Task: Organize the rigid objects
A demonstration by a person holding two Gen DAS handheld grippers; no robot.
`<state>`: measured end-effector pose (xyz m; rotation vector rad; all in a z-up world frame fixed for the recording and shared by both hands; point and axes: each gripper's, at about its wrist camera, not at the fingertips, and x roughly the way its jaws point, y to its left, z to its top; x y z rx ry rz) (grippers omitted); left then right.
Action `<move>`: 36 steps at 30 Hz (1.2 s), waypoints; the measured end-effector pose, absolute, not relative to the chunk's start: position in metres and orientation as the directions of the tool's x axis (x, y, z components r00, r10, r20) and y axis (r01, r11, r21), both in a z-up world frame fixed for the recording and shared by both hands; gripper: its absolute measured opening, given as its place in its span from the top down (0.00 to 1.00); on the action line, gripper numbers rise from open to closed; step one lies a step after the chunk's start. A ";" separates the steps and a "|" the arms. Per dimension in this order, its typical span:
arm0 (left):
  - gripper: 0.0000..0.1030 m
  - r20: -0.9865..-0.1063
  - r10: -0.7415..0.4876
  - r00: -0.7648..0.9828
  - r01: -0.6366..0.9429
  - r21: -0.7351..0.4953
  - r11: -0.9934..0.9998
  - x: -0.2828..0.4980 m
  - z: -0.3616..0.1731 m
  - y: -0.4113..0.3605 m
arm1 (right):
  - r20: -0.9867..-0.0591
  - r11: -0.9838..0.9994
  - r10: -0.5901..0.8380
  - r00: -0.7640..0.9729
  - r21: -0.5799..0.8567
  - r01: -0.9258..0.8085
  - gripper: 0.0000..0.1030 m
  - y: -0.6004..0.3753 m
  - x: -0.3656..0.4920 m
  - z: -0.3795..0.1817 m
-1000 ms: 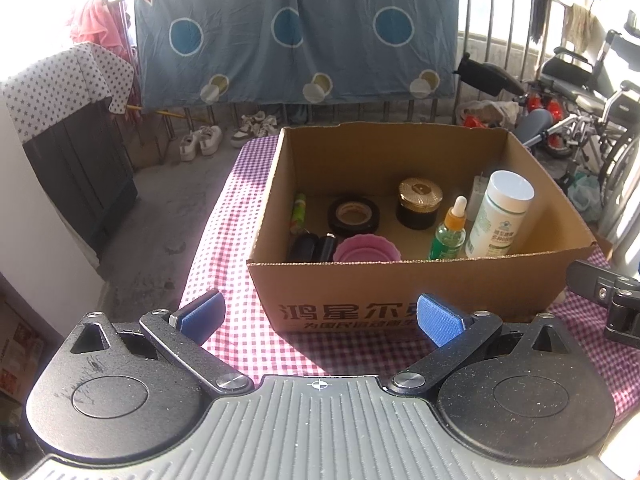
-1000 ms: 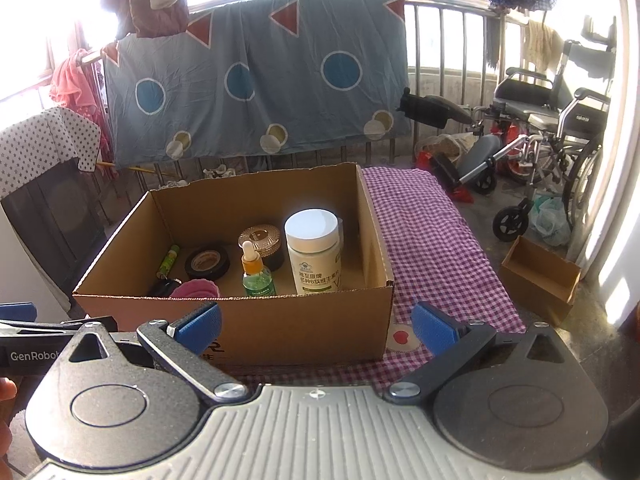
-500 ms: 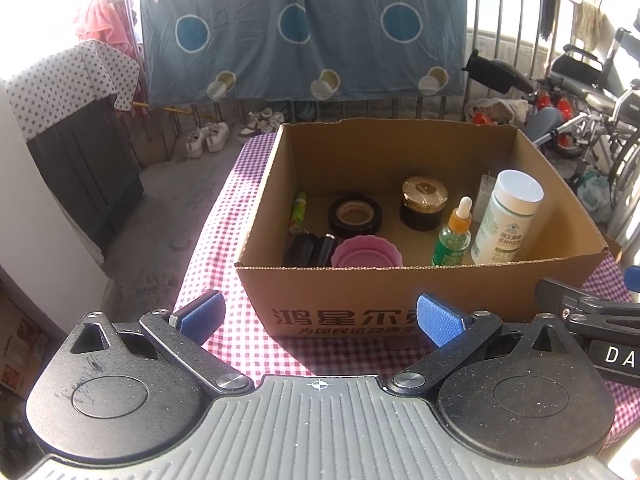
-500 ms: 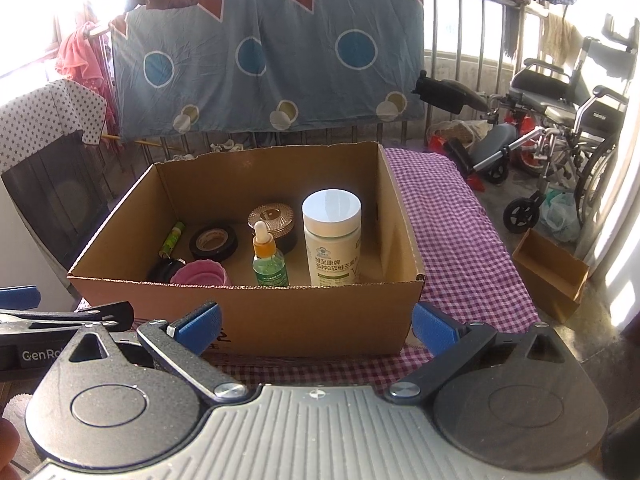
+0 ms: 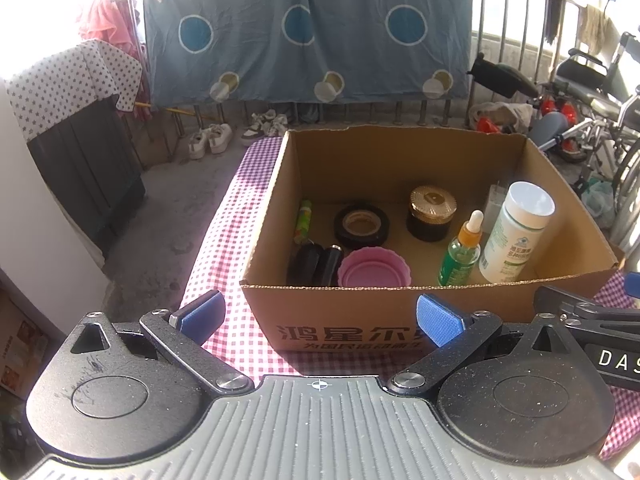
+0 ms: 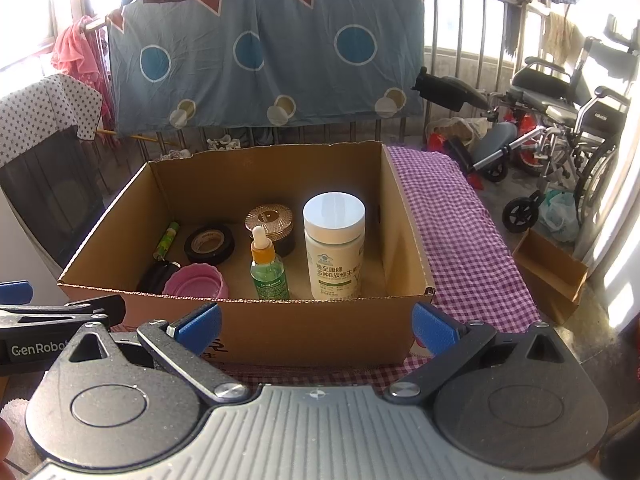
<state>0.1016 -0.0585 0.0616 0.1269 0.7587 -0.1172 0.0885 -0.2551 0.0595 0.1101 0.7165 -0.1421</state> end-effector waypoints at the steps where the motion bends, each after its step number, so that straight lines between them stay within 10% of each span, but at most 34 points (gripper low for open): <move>1: 0.01 -0.691 -0.060 0.720 0.151 0.072 0.986 0.102 0.062 -0.058 | -0.661 0.985 -0.092 0.745 0.051 0.167 0.00 -0.255 0.089 0.060; 36: 0.01 -0.682 -0.050 0.729 0.145 0.082 0.986 0.098 0.063 -0.057 | -0.655 0.984 -0.097 0.749 0.048 0.169 0.00 -0.254 0.085 0.060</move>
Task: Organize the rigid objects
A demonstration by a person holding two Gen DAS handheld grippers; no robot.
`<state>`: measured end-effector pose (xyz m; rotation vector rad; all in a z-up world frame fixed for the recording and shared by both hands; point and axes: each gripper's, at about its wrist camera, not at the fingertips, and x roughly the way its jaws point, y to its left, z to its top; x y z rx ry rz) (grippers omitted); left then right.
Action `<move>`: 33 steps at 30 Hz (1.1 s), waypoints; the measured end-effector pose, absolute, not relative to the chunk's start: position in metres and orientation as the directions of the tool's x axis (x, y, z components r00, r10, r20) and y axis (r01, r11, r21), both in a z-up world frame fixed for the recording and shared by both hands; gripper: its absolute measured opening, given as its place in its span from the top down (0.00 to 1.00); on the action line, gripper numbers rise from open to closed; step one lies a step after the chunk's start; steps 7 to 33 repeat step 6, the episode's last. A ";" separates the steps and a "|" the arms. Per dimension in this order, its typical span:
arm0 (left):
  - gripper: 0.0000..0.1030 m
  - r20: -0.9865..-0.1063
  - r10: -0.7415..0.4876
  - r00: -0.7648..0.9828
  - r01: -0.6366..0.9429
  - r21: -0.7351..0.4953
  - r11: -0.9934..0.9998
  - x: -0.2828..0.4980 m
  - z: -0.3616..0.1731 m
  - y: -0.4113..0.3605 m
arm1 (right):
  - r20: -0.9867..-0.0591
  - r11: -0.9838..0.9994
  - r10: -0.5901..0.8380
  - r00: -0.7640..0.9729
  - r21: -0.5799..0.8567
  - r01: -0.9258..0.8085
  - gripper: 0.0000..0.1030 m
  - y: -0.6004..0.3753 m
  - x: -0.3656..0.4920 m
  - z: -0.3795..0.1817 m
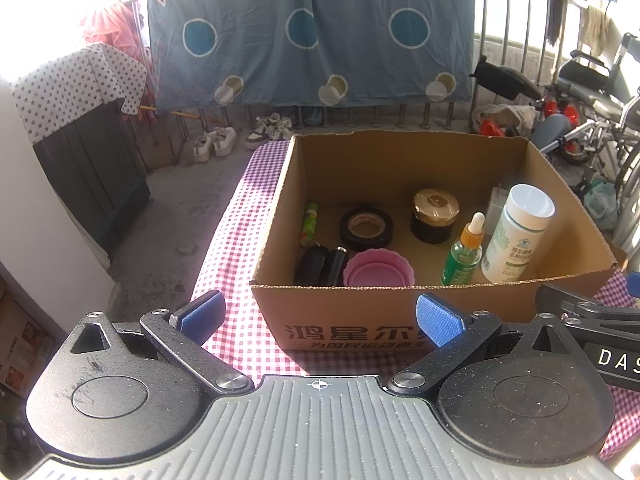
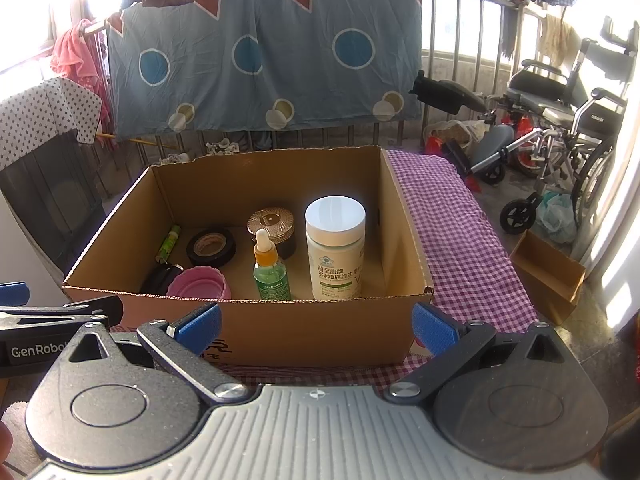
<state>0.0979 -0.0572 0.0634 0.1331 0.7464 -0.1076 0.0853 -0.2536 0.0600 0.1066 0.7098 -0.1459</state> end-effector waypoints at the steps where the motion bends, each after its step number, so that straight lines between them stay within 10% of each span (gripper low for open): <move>1: 0.01 -0.682 -0.050 0.729 0.145 0.082 0.986 0.098 0.063 -0.057 | -0.655 0.984 -0.097 0.749 0.048 0.169 0.00 -0.254 0.085 0.060; 33: 0.01 -0.684 -0.050 0.728 0.145 0.082 0.986 0.098 0.063 -0.057 | -0.655 0.984 -0.098 0.749 0.048 0.171 0.00 -0.254 0.085 0.061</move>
